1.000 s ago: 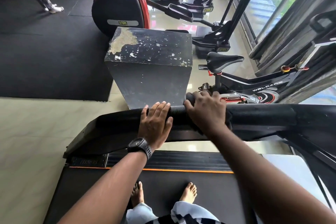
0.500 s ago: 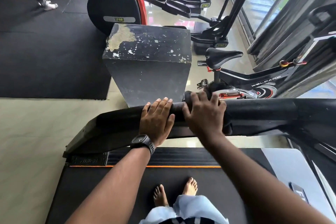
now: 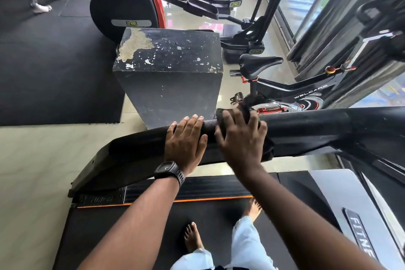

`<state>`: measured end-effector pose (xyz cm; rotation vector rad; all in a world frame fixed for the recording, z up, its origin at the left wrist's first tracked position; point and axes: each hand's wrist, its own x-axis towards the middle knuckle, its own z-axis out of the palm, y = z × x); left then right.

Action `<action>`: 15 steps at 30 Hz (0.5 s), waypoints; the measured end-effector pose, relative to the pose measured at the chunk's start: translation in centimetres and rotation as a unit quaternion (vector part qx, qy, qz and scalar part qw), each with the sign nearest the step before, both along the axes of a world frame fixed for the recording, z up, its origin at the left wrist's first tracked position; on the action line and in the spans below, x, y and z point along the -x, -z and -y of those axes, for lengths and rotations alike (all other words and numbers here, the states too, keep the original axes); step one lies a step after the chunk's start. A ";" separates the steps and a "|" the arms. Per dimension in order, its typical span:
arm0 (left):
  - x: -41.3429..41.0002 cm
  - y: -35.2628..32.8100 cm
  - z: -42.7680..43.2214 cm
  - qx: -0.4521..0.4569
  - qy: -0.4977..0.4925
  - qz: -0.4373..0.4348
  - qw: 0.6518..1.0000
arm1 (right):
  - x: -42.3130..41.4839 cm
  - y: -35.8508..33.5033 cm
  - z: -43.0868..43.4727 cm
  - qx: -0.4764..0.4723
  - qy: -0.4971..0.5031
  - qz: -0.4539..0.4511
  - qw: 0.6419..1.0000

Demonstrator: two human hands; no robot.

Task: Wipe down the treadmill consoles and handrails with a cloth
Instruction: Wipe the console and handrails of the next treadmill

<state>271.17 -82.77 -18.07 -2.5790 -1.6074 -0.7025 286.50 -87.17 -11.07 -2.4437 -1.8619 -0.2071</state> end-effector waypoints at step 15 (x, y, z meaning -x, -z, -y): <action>-0.4 -0.1 0.4 0.007 -0.018 0.019 1.000 | -1.5 -0.1 0.4 0.005 -0.067 0.019 0.998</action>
